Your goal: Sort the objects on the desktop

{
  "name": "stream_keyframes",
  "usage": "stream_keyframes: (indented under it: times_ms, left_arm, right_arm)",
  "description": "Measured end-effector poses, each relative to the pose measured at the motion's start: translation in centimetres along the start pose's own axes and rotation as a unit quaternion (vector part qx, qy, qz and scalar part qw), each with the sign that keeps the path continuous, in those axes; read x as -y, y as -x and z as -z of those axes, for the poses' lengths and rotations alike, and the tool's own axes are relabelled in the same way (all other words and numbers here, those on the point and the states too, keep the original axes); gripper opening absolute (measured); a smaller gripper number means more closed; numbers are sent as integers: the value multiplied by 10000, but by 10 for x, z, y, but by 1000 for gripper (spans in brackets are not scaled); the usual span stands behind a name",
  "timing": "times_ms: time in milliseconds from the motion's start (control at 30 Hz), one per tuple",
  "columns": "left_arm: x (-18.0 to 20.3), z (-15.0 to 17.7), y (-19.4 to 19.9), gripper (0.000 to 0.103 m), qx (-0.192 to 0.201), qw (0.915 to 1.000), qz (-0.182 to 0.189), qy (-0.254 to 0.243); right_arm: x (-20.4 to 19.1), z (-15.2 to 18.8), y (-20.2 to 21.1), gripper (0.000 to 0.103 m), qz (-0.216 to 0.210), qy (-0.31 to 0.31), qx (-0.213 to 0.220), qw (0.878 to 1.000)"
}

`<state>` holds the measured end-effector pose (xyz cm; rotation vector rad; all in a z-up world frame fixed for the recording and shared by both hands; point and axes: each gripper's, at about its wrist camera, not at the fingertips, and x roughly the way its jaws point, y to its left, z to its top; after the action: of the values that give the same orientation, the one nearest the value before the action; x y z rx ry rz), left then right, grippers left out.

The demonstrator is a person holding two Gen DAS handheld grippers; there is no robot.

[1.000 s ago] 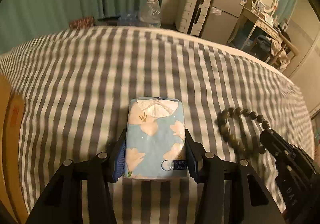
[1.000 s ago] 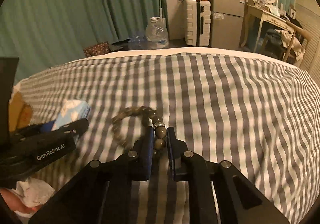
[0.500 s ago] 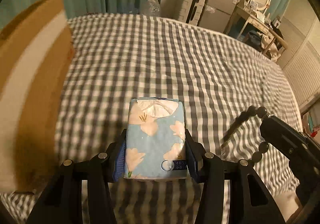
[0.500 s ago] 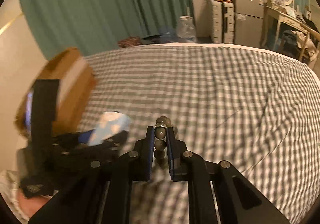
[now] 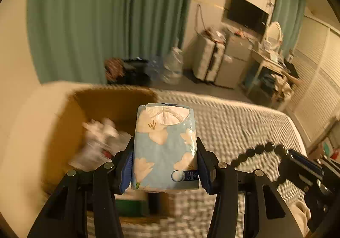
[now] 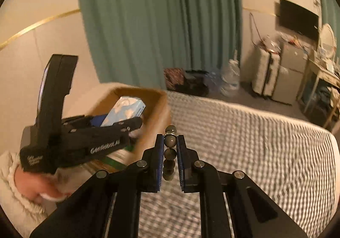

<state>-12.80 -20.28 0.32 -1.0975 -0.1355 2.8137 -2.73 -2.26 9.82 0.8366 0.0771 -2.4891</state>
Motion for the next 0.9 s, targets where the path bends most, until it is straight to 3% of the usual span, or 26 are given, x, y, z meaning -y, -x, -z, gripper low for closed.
stream_keyframes:
  times_ms: [167, 367, 400, 433, 467, 500, 533, 567, 633, 733, 900]
  left_arm:
    - [-52, -18, 10, 52, 185, 9983, -524, -188]
    - [-109, 10, -15, 52, -110, 9991, -380, 179]
    - [-113, 16, -21, 53, -144, 9992, -303, 210]
    - [-116, 20, -27, 62, -192, 9994, -186, 230]
    - [-118, 24, -34, 90, -279, 9993, -34, 239]
    - [-120, 28, -43, 99, -397, 9989, 14, 257]
    - [-124, 32, -45, 103, -401, 9988, -29, 288]
    - [-129, 36, -48, 103, -359, 9989, 21, 311]
    - [-129, 35, -54, 103, -383, 9987, 134, 325]
    - [-143, 35, -44, 103, -307, 9988, 9, 387]
    - [-139, 14, 7, 103, 215, 9991, -225, 279]
  right_arm:
    - [-53, -30, -25, 11, -216, 222, 13, 9995]
    - [-78, -27, -97, 11, -153, 92, -556, 9983]
    - [-77, -22, -108, 11, -125, -2, -673, 9977]
    - [-76, -17, -118, 13, -111, -131, -752, 9970]
    - [-73, -14, -123, 29, -100, -224, -775, 9967]
    - [-70, -9, -126, 46, 34, -328, -695, 9970]
    - [-66, -4, -124, 70, 320, -401, -577, 9970]
    - [-61, -2, -121, 81, 509, -483, -460, 9965]
    - [-46, -3, -115, 82, 642, -723, -346, 9947]
    - [-28, -9, -94, 82, 1042, -954, -159, 9898]
    - [-4, -30, -31, 88, 1426, -1227, 525, 9807]
